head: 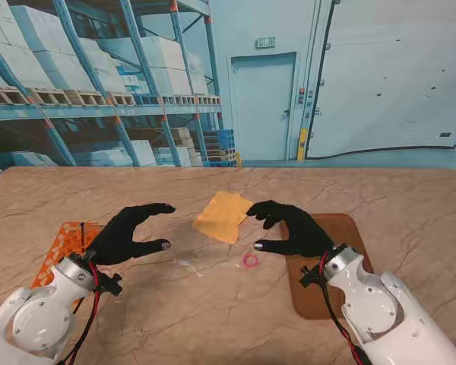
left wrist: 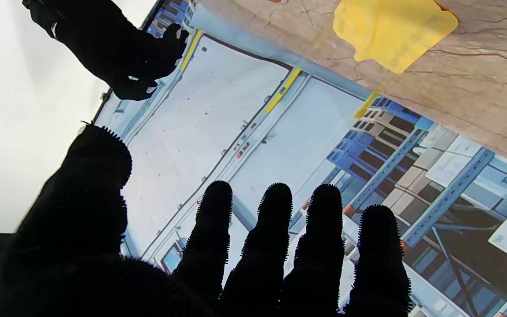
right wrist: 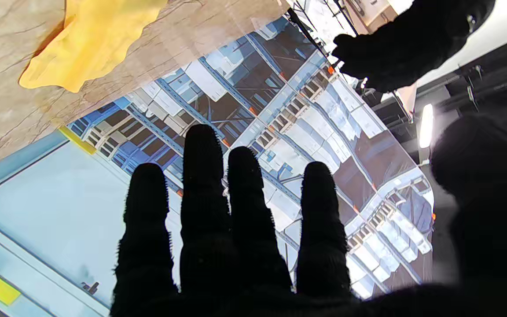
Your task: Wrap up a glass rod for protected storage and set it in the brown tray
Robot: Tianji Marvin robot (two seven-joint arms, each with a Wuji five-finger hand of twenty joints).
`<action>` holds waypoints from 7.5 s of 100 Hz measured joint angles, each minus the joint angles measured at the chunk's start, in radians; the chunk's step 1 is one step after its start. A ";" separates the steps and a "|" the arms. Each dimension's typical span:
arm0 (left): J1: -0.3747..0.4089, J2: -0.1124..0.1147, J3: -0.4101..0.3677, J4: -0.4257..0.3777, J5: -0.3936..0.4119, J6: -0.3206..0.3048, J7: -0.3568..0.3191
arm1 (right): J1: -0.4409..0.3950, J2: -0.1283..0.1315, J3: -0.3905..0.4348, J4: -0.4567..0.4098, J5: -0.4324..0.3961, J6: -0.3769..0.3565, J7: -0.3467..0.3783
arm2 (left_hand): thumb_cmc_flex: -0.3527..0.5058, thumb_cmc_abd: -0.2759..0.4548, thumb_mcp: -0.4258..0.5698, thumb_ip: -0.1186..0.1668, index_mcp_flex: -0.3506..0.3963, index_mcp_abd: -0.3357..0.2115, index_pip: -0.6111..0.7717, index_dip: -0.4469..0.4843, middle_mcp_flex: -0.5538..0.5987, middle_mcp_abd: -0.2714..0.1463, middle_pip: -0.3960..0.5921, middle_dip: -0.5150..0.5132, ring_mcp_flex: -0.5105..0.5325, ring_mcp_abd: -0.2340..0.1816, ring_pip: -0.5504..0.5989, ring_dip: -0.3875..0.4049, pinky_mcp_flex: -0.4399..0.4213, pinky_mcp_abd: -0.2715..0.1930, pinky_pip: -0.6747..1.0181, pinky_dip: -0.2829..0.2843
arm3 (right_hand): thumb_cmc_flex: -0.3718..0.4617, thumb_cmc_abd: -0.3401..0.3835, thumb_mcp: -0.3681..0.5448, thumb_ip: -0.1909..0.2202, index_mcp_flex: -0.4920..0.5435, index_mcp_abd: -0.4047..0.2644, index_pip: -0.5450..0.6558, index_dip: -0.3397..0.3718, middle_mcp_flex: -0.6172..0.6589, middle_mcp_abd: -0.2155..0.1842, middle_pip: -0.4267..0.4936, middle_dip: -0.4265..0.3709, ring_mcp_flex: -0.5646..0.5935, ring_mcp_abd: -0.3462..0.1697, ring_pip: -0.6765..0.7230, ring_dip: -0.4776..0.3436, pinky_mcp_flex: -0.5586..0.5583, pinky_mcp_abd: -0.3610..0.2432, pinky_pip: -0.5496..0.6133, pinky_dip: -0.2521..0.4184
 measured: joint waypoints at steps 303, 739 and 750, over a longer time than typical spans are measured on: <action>0.016 -0.005 0.002 -0.051 -0.033 0.064 -0.019 | 0.890 -0.292 -1.113 0.978 -0.241 0.462 -0.263 | 0.000 0.040 -0.037 0.000 0.001 -0.002 0.000 0.000 0.022 -0.001 0.009 0.002 0.001 0.000 0.012 0.010 0.002 0.000 0.013 0.000 | 0.172 -0.099 0.245 -0.001 0.089 0.077 0.271 0.010 -0.192 0.141 0.607 0.347 -0.047 -0.033 0.717 0.349 0.013 -0.084 0.704 -0.052; -0.017 0.000 0.022 -0.007 -0.037 0.091 -0.037 | 0.587 -0.036 -0.613 0.382 -0.263 0.315 -0.004 | 0.034 0.093 -0.165 0.000 0.017 -0.011 0.000 0.000 0.034 -0.009 0.016 0.003 0.016 0.000 0.022 0.010 0.002 0.000 0.026 0.000 | 0.097 -0.007 0.198 -0.052 0.121 0.021 0.091 -0.034 -0.174 0.076 0.336 0.164 -0.113 -0.025 0.432 0.122 -0.064 -0.077 0.397 -0.028; -0.008 -0.003 0.008 -0.007 -0.011 0.074 -0.016 | 0.502 -0.033 -0.516 0.309 -0.266 0.337 -0.028 | 0.034 0.093 -0.165 0.000 0.017 -0.011 0.000 0.000 0.034 -0.009 0.016 0.003 0.016 0.000 0.022 0.010 0.002 0.000 0.026 0.000 | 0.086 -0.007 0.165 -0.052 0.067 0.024 0.072 -0.034 -0.193 0.076 0.281 0.114 -0.143 -0.011 0.318 0.063 -0.089 -0.047 0.313 -0.071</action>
